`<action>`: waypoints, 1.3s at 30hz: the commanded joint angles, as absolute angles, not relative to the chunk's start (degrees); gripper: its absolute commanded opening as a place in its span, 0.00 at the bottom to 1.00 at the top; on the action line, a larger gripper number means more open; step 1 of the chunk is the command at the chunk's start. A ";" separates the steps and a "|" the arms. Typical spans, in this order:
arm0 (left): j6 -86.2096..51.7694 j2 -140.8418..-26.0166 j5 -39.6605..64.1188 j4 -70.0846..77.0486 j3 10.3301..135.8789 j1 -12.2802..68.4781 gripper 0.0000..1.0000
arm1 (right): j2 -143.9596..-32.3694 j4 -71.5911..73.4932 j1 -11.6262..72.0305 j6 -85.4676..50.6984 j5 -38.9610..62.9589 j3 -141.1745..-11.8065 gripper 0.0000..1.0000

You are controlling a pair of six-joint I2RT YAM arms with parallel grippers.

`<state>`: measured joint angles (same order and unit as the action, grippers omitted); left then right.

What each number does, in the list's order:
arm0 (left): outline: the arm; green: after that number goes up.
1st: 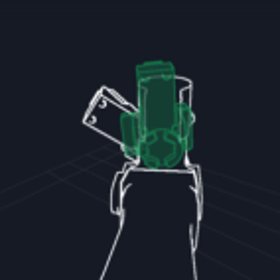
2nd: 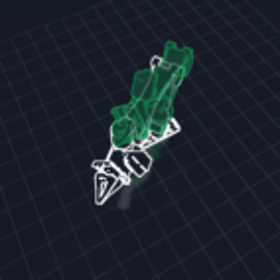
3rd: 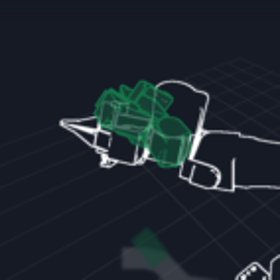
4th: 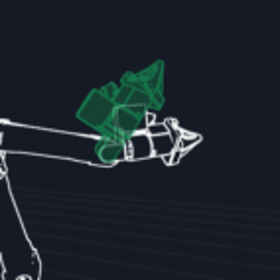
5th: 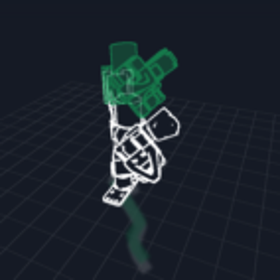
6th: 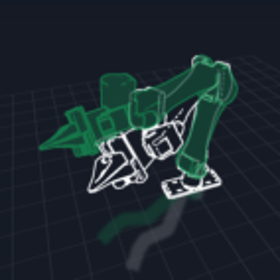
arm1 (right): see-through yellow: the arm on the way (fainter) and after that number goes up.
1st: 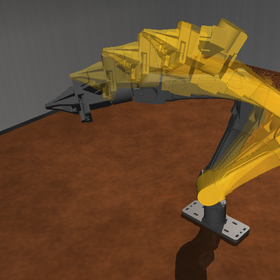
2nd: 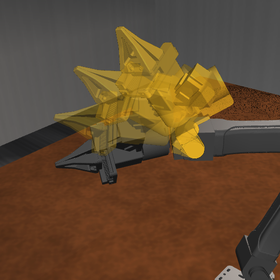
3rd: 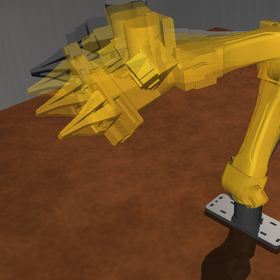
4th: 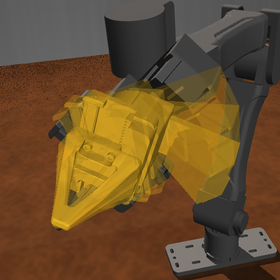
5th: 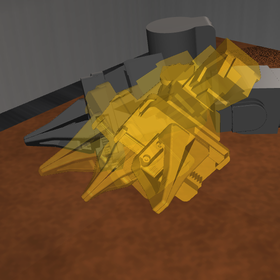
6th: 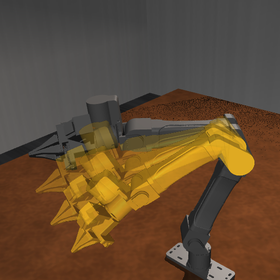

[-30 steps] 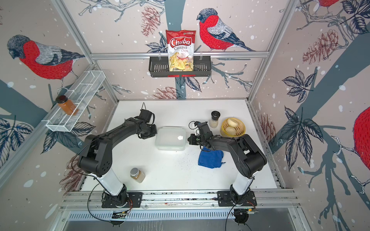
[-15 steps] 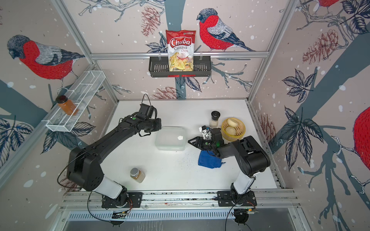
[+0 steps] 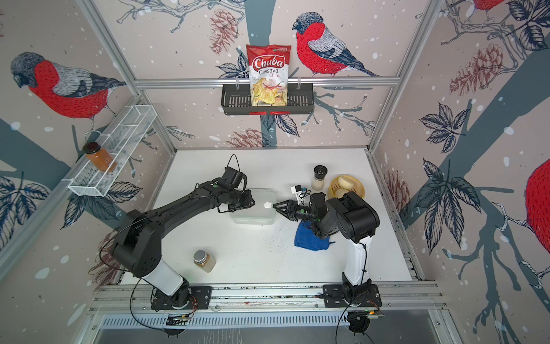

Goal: Wipe the insides of the lunch boxes
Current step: Open the fastener of the lunch box.

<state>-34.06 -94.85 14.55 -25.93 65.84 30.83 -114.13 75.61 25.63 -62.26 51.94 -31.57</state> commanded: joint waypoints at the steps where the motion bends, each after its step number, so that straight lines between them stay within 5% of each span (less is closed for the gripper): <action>1: -34.01 -96.89 16.06 -24.17 65.77 31.23 0.10 | -116.09 80.71 25.79 -64.09 51.83 -32.17 0.59; 4: -34.24 -98.74 16.54 -24.04 65.07 31.28 0.00 | -118.42 85.01 25.84 -66.58 52.10 -32.30 0.59; 12: -34.73 -100.00 16.27 -23.82 64.18 31.46 0.00 | -120.45 87.97 26.04 -68.61 51.77 -33.35 0.57; 21: -34.81 -101.14 16.04 -23.87 63.74 31.64 0.00 | -120.31 91.05 26.23 -70.11 51.77 -33.47 0.35; 28: -35.50 -102.74 17.13 -21.44 61.63 32.05 0.00 | -120.81 86.80 26.70 -67.97 50.45 -33.77 0.54; 39: -35.94 -103.89 17.99 -19.47 60.17 32.34 0.00 | -120.19 79.83 28.14 -64.07 49.81 -35.82 0.53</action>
<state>-35.75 -101.38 21.82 -9.63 61.76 31.73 -120.60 79.33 27.03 -65.25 47.83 -35.27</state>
